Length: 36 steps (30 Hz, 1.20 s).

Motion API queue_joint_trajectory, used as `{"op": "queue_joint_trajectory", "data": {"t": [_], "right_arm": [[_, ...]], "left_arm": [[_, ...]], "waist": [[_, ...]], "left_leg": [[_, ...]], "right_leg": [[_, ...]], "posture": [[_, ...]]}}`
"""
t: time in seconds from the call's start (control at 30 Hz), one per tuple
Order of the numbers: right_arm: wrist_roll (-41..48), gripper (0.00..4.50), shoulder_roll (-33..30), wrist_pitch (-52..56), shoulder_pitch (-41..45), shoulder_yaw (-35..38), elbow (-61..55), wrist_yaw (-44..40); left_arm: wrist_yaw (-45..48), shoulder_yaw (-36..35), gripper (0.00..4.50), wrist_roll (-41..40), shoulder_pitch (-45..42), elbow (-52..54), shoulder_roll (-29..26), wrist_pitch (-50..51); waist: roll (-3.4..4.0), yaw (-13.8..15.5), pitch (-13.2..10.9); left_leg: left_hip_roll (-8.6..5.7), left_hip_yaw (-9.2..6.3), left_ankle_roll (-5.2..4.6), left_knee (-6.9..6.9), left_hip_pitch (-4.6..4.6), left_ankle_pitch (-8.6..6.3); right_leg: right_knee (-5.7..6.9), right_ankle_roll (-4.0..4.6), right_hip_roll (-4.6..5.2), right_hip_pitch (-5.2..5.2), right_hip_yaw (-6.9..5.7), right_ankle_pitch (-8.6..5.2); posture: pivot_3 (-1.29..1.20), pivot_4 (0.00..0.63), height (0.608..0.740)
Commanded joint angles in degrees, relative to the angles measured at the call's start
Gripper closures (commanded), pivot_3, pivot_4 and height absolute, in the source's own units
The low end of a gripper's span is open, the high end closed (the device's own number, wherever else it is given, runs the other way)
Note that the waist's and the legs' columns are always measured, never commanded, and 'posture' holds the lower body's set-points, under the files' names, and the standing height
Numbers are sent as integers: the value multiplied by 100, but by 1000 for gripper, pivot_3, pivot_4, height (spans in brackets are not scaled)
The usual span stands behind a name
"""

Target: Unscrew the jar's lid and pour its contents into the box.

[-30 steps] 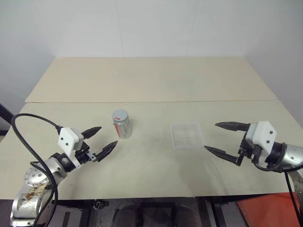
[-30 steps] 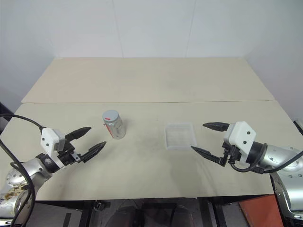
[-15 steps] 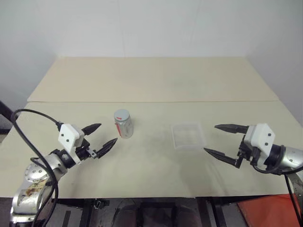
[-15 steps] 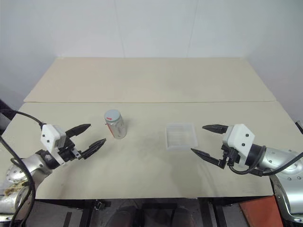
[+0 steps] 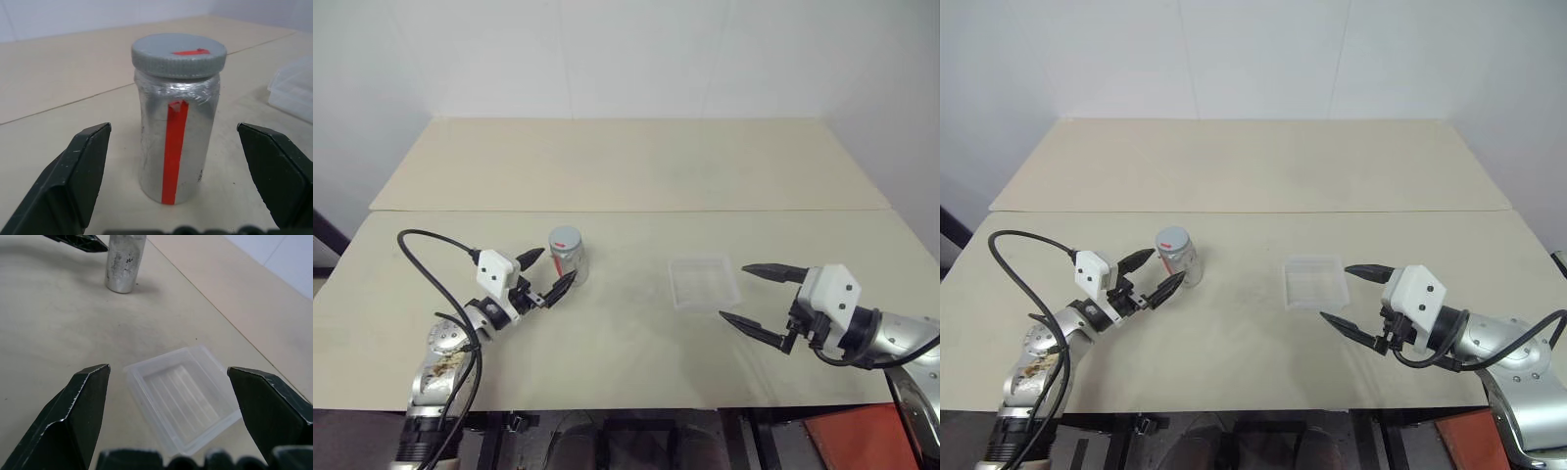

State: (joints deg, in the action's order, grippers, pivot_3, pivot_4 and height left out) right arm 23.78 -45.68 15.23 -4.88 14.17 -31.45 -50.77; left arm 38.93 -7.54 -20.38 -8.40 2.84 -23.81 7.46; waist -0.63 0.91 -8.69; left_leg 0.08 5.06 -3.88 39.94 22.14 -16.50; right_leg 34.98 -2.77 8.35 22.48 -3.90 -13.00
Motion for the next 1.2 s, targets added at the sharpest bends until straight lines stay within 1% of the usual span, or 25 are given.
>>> {"op": "queue_joint_trajectory", "data": {"t": [0.03, 0.23, 0.33, 0.43, 0.53, 0.73, 0.83, 1.03, 1.07, 1.1, 1.2], "right_arm": [[36, 44, -2, -21, -35, 47, -234, 45], [52, 44, -12, 38, -16, 73, -270, 117], [33, 44, -11, 57, -45, 69, -336, 168], [31, 44, -11, 81, -79, 73, -382, 191], [16, 44, 18, 96, -78, 86, -404, 242], [-59, 44, 37, 105, -3, 62, -355, 368], [-77, 0, 36, 120, 22, 40, -355, 405], [-137, 0, 60, 136, 42, -47, -396, 474], [-140, 0, 67, 146, 62, -77, -402, 483], [-146, 0, 73, 155, 89, -112, -406, 496], [-142, 0, 272, 407, 485, -579, -466, 746]], "left_arm": [[78, 97, 0, 111, -205, -284, 85, -376], [83, 234, 0, 212, -414, -679, 299, -689], [-119, 206, 0, 340, -500, -822, 407, -835], [-169, 107, 0, 239, -547, -921, 497, -905], [-142, 6, 0, 53, -611, -984, 585, -892], [27, 186, 0, 235, -842, -1388, 649, -1119], [36, 223, 585, 312, -958, -1595, 688, -1292], [159, 385, 2452, 437, -864, -1660, 637, -1318], [165, 393, 2542, 424, -835, -1633, 631, -1268], [170, 396, 2542, 416, -815, -1615, 627, -1245], [179, 393, 2542, 361, -742, -1448, 613, -1195]], "waist": [[0, -6, 0], [-1, -7, 0], [-1, -7, -1], [-2, -6, -1], [-2, -7, -1], [-2, 4, -1], [-3, -1, -1], [-3, -9, -1], [-3, -10, -1], [-3, -11, -1], [-2, -32, -1]], "left_leg": [[1, 0, 0, 0, 1, 0], [0, 1, -3, 1, 2, -1], [0, 0, -3, 1, 2, -1], [0, 0, -4, 1, 2, -2], [0, 0, -5, 1, 3, -3], [-2, 0, -5, 2, 2, -2], [-2, 0, -7, 4, 4, -4], [-2, 1, -7, 3, 3, -4], [-2, 0, -8, 3, 4, -4], [-2, 0, -8, 3, 3, -4], [0, 1, -8, 3, 1, -4]], "right_leg": [[0, 0, 0, 0, 0, 0], [-2, -2, 0, 1, 0, 1], [-2, -2, 1, 1, 0, 1], [-1, -2, 1, 1, 0, 1], [-2, -2, 2, 1, 0, 1], [-2, -3, 2, 0, -2, 2], [-3, -4, 2, 0, -2, 2], [-4, -5, 2, -1, -2, 3], [-3, -5, 2, 0, -2, 3], [-3, -5, 2, -1, -2, 2], [-3, -5, 2, -1, -1, 3]], "posture": [[0, 150, 740], [0, 150, 740], [0, 150, 740], [0, 150, 740], [0, 150, 740], [0, 150, 740], [0, 150, 740], [0, 150, 740], [0, 150, 740], [0, 150, 740], [0, 150, 740]]}}
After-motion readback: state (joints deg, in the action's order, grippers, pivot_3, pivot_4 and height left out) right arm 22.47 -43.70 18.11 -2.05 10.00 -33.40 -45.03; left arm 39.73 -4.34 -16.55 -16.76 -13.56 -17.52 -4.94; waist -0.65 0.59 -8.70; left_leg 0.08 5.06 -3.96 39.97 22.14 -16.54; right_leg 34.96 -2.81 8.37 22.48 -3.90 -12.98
